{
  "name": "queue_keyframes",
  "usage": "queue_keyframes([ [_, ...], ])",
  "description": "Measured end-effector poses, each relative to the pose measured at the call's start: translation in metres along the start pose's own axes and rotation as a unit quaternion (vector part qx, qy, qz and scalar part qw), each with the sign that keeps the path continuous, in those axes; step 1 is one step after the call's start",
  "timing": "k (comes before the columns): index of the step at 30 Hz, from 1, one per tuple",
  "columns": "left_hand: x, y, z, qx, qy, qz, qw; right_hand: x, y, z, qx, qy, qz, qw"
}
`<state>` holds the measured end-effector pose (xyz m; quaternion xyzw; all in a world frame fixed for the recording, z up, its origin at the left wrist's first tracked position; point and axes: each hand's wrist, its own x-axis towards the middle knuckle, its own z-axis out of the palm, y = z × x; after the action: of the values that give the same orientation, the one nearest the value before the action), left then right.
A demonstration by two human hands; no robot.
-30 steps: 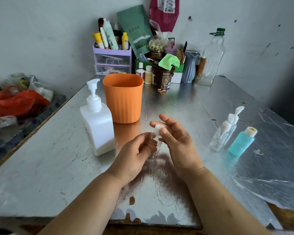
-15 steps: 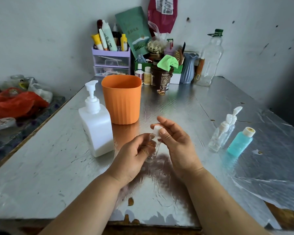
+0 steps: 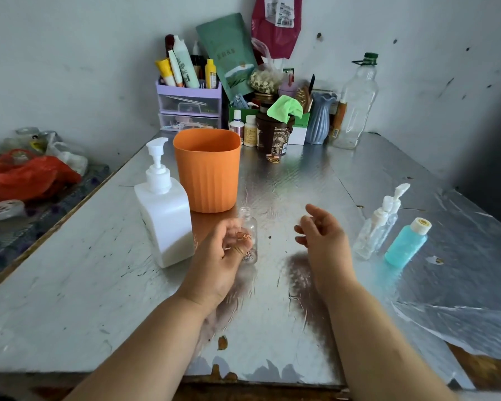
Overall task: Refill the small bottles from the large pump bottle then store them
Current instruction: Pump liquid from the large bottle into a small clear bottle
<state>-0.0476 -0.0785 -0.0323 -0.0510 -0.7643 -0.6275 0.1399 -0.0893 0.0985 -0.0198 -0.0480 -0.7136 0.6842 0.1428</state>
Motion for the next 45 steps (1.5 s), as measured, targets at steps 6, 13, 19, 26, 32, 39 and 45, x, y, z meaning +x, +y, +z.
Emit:
queue_keyframes([
  [6,0.000,-0.008,0.001,0.057,0.021,0.005,0.998,-0.006,0.009,0.004,-0.323,-0.027,-0.061,0.944],
  [13,-0.008,-0.002,0.000,0.113,0.014,0.017,0.993,-0.009,0.008,0.002,-0.333,-0.010,-0.062,0.941],
  [19,-0.038,0.007,-0.024,0.109,0.025,0.052,0.992,-0.020,0.000,0.006,-0.302,0.045,-0.177,0.936],
  [26,-0.055,0.032,-0.074,0.142,0.067,0.093,0.983,-0.055,-0.043,0.075,-0.217,-0.139,-0.193,0.947],
  [32,-0.061,0.042,-0.109,0.129,0.145,0.080,0.978,-0.065,-0.067,0.126,-0.234,-0.204,-0.139,0.940],
  [39,-0.063,0.040,-0.135,0.142,0.208,0.049,0.967,-0.067,-0.077,0.153,-0.273,-0.192,-0.100,0.937],
  [45,-0.063,0.035,-0.129,0.150,0.177,0.016,0.973,-0.050,-0.091,0.108,-0.287,-0.262,-0.104,0.915],
])
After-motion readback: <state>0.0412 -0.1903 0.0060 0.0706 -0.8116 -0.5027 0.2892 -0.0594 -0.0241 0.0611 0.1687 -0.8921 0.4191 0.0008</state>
